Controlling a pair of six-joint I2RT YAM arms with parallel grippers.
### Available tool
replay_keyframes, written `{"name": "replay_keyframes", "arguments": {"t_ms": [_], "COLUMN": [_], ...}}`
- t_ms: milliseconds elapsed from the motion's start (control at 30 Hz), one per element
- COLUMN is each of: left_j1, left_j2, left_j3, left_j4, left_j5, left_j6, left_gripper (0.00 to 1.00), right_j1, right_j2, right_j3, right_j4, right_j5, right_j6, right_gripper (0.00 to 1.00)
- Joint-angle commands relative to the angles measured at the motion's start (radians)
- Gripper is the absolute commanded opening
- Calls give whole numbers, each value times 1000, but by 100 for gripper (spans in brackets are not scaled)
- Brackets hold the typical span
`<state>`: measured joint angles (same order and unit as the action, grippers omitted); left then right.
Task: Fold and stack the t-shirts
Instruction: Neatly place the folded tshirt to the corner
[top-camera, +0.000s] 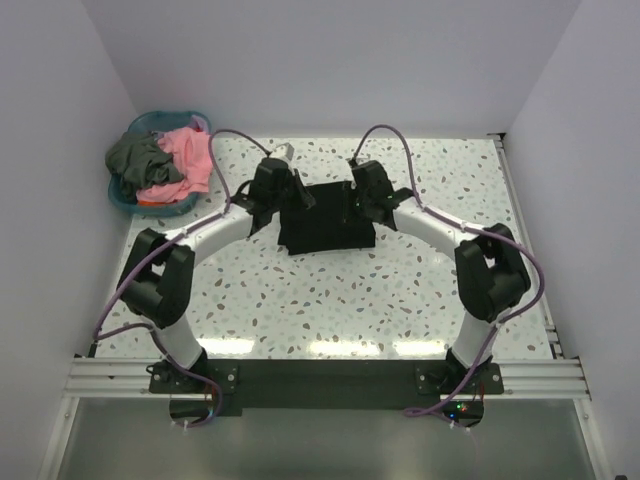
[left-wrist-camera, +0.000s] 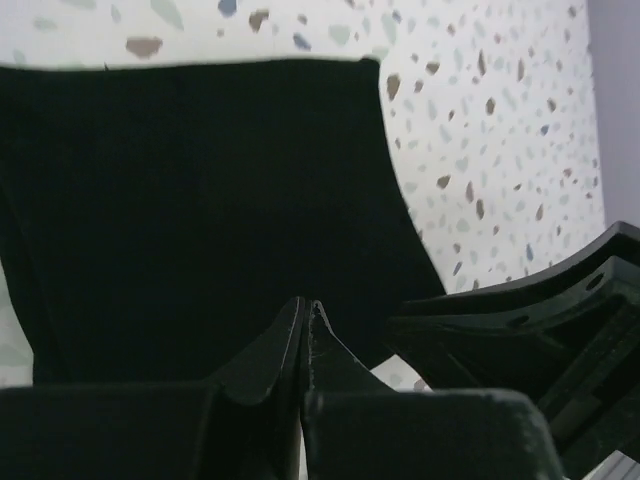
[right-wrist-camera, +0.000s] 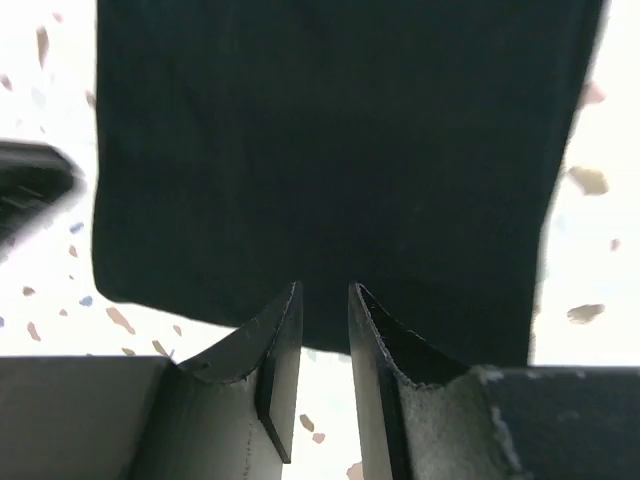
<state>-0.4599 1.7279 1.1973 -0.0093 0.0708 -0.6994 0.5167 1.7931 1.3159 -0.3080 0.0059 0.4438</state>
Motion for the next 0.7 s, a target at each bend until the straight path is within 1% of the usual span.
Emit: {"name": "replay_keyframes", "arguments": {"t_ms": [0,33,200,400,433,567,600,667], "left_j1": [-9,-23,-43,-45,-45,-46,-46,-45], "left_j2": [42,54,114,116,114,110,111,110], "left_j3": [-74,-82,-172,-245,-246,-232,-222,-216], "left_j4": [61,74,88,72,57,35,29,28], "left_j5": [-14,-8,-35,-68,-68,-68,-68,-68], "left_j6": [-18,-17,-49,-68,-65,-52,-51,-45], "left_gripper": [0,0,0,0,0,0,0,0], "right_j1": [0,0,-4,-9,-10,-47,-56,-92], "right_j2": [26,37,106,80,62,-4,-18,-38], "right_j3": [-49,-64,-127,-219,-230,-233,-230,-216], "right_j4": [93,102,113,119,116,110,110,119], "right_j5": [0,-1,12,8,3,-27,-35,-61], "right_j6": [50,53,87,108,107,99,87,64], "right_gripper": [28,26,23,24,25,37,45,53]}}
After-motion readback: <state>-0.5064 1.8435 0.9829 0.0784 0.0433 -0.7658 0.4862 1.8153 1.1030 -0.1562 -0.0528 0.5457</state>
